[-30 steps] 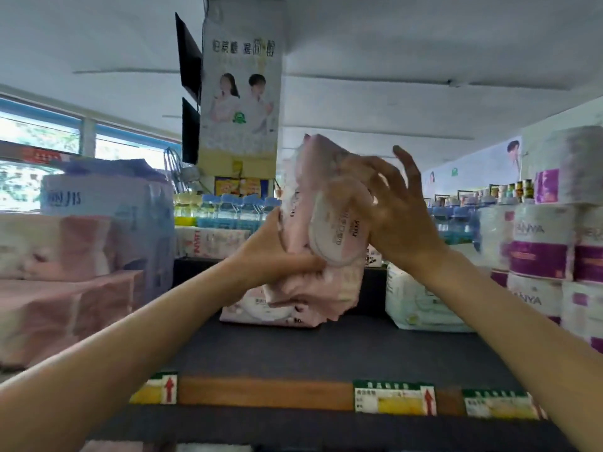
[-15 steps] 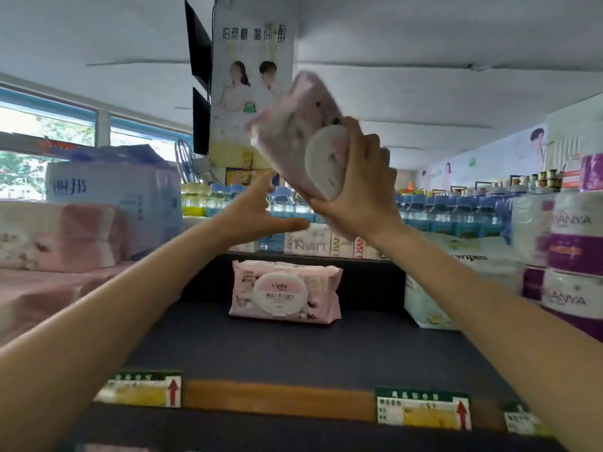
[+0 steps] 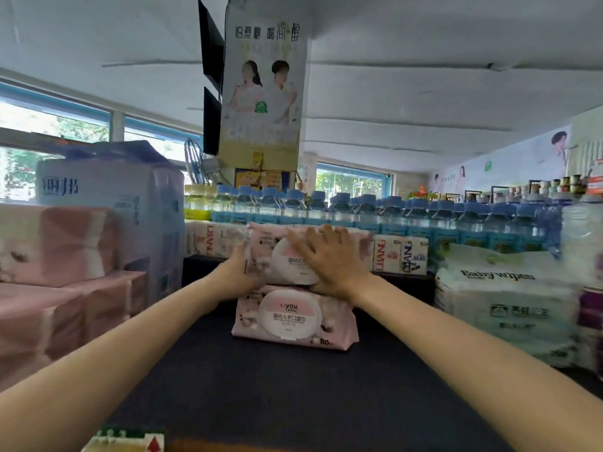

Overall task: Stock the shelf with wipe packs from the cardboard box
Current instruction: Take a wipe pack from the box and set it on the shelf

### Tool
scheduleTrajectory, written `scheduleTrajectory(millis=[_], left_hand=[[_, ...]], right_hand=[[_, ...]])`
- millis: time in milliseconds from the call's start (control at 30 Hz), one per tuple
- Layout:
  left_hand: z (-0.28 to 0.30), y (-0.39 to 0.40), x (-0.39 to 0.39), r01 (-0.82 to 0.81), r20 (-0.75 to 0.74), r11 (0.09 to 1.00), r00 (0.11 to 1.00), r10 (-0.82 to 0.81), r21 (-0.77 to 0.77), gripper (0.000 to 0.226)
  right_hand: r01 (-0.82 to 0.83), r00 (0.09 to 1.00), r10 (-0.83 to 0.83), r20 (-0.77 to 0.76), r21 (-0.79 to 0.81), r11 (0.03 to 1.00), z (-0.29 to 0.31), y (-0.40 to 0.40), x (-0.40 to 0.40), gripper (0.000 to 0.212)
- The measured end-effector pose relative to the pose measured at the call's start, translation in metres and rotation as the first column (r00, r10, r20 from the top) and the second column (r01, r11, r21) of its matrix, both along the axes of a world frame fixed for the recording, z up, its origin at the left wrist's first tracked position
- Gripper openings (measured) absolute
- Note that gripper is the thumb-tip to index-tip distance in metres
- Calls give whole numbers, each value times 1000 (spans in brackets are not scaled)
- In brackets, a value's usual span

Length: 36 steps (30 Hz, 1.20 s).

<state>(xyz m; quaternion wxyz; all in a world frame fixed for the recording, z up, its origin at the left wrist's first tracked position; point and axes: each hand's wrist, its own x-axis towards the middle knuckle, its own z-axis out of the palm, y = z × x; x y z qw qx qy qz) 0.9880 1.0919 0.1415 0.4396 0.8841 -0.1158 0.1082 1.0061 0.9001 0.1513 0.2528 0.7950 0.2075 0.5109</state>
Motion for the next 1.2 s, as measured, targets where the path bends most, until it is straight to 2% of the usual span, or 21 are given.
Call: scheduleTrajectory(millis=[100, 167, 233, 300, 333, 400, 433, 500, 533, 600, 733, 833, 933, 1000, 1133, 1200], left_hand=[[-5, -8, 7, -110, 57, 981, 993, 102, 162, 69], [-5, -11, 11, -161, 84, 957, 986, 144, 240, 73], [-3, -13, 12, -184, 91, 938, 982, 164, 294, 75], [-1, -13, 13, -199, 98, 916, 980, 176, 348, 75], [-1, -11, 13, -209, 111, 902, 977, 180, 379, 76], [-4, -8, 14, -238, 160, 870, 970, 186, 432, 78], [-6, -6, 15, -254, 190, 855, 964, 186, 452, 79], [-7, -4, 16, -280, 241, 832, 953, 183, 478, 87], [-8, -4, 17, -282, 255, 828, 951, 175, 485, 91], [-8, -1, 17, -283, 282, 820, 947, 155, 497, 96], [-9, 7, 13, -340, 382, 792, 912, 147, 507, 93], [-7, 16, 7, -396, 460, 741, 878, 132, 542, 93], [-9, 24, -1, -479, 528, 593, 843, 104, 647, 96], [-12, 32, -1, -516, 536, 515, 835, 124, 685, 89], [-11, 54, 0, -569, 548, 450, 814, 192, 688, 72], [-10, 59, -3, -562, 537, 450, 821, 196, 694, 73]], right_hand=[[9, 1000, -9, -19, 7, 1000, 2, 2, 1, 111], [42, 998, -41, -56, 17, 999, 4, 10, -2, 109], [20, 975, -23, -223, -14, 1000, 15, 11, -5, 103], [3, 873, 57, -484, 123, 992, 35, 2, -16, 92], [19, 850, 112, -514, 243, 970, 41, -7, -21, 87], [150, 858, 154, -489, 526, 837, 42, -31, -27, 90], [231, 823, 225, -522, 669, 706, 36, -41, -30, 92], [349, 668, 528, -525, 847, 401, 18, -48, -30, 90], [382, 618, 619, -484, 873, 302, 14, -46, -28, 93], [411, 595, 654, -466, 877, 250, 11, -41, -21, 100], [371, 637, 670, -382, 913, 167, 7, -29, -13, 98], [356, 633, 678, -374, 918, 174, 7, -10, -12, 98], [358, 619, 665, -418, 904, 235, 11, 25, -2, 98], [353, 609, 666, -430, 899, 259, 13, 53, 6, 95], [386, 608, 584, -538, 843, 375, 14, 92, 10, 93], [378, 617, 565, -548, 836, 398, 14, 98, 4, 92]])
